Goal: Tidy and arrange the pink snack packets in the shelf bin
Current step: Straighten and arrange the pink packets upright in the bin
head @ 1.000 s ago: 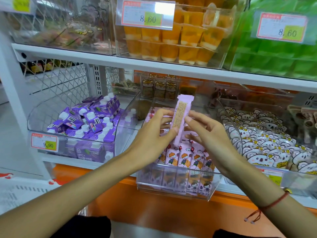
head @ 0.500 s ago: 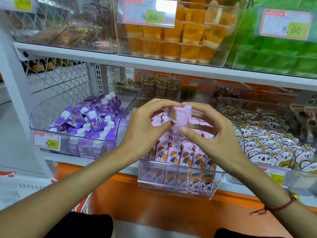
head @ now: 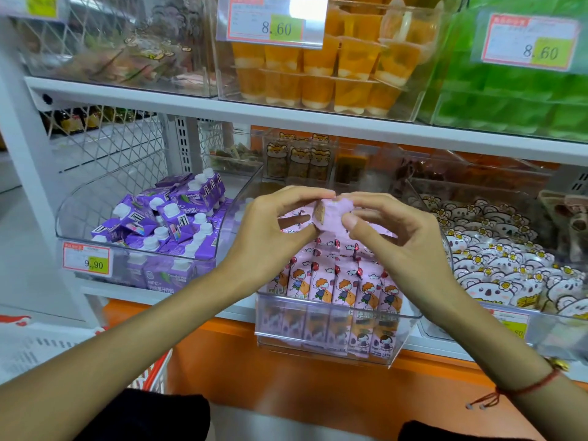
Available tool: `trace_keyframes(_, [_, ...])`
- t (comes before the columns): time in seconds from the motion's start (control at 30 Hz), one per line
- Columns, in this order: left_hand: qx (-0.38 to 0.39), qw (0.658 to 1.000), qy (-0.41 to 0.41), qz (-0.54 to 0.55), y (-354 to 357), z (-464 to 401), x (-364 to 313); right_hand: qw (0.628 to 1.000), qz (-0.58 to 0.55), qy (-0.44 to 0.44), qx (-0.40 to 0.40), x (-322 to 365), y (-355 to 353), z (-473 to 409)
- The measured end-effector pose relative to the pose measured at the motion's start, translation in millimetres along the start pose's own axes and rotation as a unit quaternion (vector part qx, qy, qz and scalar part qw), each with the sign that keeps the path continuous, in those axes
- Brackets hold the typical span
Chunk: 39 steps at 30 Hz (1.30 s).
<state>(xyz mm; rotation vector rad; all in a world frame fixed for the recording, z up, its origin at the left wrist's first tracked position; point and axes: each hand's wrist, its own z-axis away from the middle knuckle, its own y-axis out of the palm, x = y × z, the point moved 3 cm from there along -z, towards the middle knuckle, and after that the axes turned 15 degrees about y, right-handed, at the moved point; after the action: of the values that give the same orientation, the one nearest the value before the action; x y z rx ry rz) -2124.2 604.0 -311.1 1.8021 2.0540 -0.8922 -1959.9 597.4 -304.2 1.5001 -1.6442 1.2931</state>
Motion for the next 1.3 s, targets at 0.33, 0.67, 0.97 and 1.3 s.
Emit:
trace_keyframes(0.33, [-0.058,0.96,-0.235,0.141,-0.6,-2.3,7.1,0.984,-0.046,0.161,0.057,-14.6,1.9,-4.6])
trace_keyframes(0.67, [-0.09,0.946,-0.273,0.151,1.6,0.7,11.1,0.967,-0.1,0.225,0.072,-22.7,4.9,-7.2])
trace_keyframes(0.97, [-0.137,0.96,-0.199,0.142,-12.4,-6.6,12.8,0.989,0.148,0.007,-0.019,-11.9,8.8,-7.8])
trace_keyframes(1.3, [-0.199,0.978,-0.061,-0.017,-44.0,-18.3,27.3,0.929,0.363,0.07,0.019,-47.7,26.2,-70.8])
